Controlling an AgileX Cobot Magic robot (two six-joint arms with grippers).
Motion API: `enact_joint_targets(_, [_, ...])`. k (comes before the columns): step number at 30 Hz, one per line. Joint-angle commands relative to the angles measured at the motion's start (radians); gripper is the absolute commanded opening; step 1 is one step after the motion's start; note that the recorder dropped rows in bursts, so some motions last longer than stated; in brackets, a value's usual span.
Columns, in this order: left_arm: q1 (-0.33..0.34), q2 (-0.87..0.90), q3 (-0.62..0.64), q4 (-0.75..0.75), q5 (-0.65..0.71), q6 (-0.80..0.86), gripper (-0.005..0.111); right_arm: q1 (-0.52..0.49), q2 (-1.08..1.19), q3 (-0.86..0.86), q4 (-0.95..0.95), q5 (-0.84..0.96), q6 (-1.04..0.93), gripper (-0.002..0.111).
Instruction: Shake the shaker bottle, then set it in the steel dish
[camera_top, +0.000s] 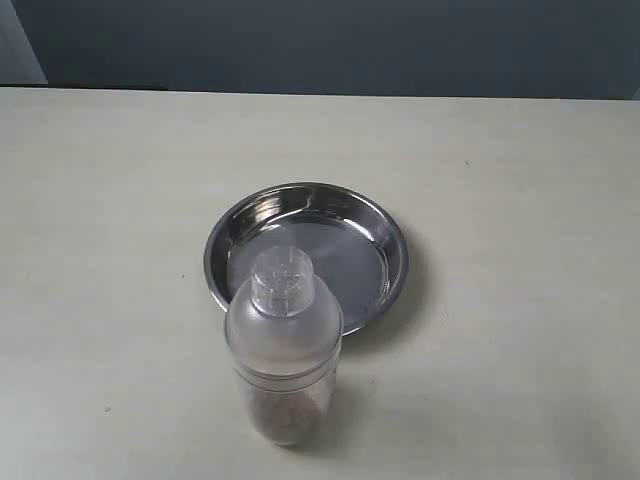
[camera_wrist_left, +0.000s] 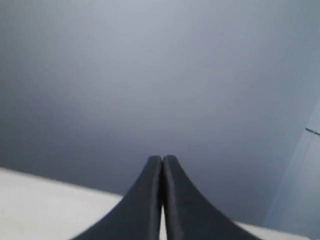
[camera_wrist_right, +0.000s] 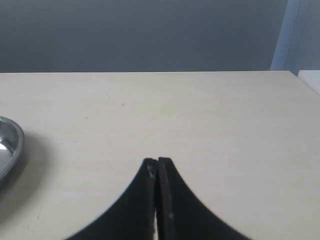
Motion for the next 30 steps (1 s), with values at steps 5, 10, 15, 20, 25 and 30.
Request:
enact_joint_targets(5, [-0.004,0.421,-0.337,0.375,-0.131,-0.085,0.000,0.004,-0.004,0.002,-0.006,-0.009,0.000,-0.001])
enact_joint_targets(10, [-0.023,0.701,-0.442,0.752,-0.289,-0.453,0.000,0.004,-0.004,0.002,-0.006,-0.009,0.000,-0.001])
enact_joint_targets(15, [-0.083,0.886,-0.420,1.349,-0.652,-0.879,0.000,0.004,-0.004,0.002,-0.006,-0.009,0.000,-0.001])
enact_joint_targets(20, [-0.114,0.912,-0.299,1.150,-0.653,-0.751,0.000,0.004,-0.004,0.002,-0.006,-0.009,0.000,-0.001])
enact_joint_targets(25, [-0.114,0.869,-0.174,1.084,-0.680,-0.655,0.000,0.004,-0.004,0.002,-0.006,-0.009,0.000,-0.001])
enact_joint_targets(30, [-0.114,0.865,-0.081,1.104,-0.673,-0.635,0.000,0.004,-0.004,0.002,-0.006,-0.009,0.000,-0.001])
